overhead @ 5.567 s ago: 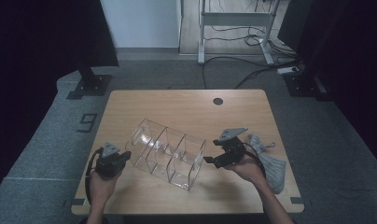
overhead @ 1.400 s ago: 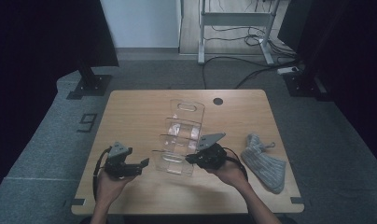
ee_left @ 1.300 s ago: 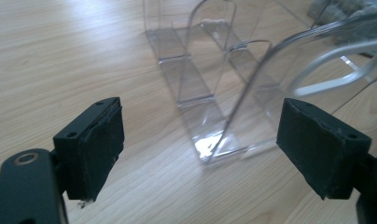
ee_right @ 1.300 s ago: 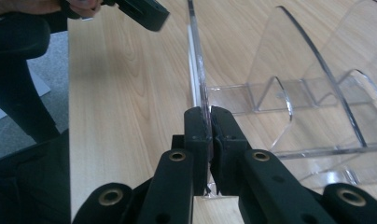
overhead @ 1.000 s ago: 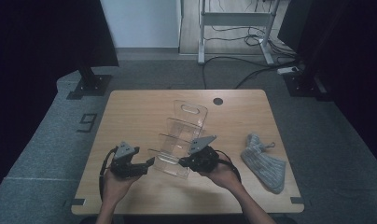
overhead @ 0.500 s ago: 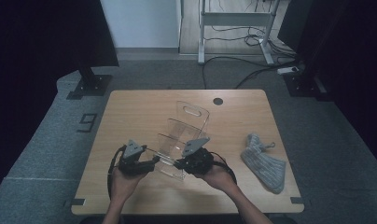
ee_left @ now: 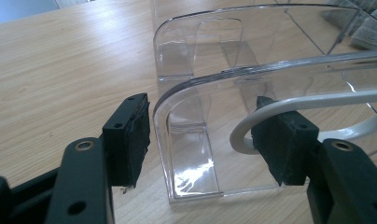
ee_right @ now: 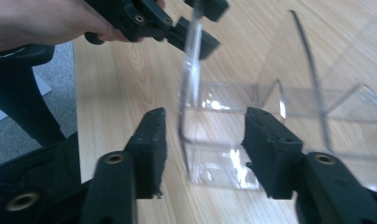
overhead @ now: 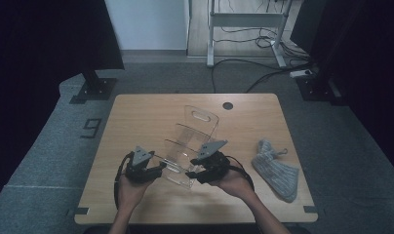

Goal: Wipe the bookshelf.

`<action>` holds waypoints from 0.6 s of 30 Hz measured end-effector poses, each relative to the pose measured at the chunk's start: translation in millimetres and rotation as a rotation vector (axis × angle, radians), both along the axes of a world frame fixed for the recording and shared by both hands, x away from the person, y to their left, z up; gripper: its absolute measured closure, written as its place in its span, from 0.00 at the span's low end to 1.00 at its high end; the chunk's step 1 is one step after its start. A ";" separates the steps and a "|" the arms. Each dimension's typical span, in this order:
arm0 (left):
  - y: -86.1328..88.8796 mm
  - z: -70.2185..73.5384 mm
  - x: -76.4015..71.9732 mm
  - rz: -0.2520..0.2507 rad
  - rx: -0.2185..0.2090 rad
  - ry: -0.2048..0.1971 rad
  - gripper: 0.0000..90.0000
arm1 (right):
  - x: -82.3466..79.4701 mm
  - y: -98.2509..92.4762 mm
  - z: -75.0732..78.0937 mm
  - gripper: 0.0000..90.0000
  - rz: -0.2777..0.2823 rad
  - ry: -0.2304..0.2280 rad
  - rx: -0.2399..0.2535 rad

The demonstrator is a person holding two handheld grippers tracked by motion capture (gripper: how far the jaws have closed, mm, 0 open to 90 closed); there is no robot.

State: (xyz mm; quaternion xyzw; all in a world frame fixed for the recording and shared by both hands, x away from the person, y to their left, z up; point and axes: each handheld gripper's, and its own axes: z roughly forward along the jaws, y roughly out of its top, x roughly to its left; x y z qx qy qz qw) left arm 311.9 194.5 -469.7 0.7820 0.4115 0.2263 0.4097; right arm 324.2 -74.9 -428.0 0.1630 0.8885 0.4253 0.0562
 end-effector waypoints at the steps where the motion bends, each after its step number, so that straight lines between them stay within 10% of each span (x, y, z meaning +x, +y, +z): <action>1: 1.1 0.3 0.1 0.007 0.001 0.000 0.42 | 0.5 -4.3 1.5 0.50 -0.011 0.000 -0.005; 18: 16.2 3.3 3.3 0.027 0.017 0.015 0.48 | 16.0 -81.3 -17.1 0.29 -0.248 -0.011 -0.056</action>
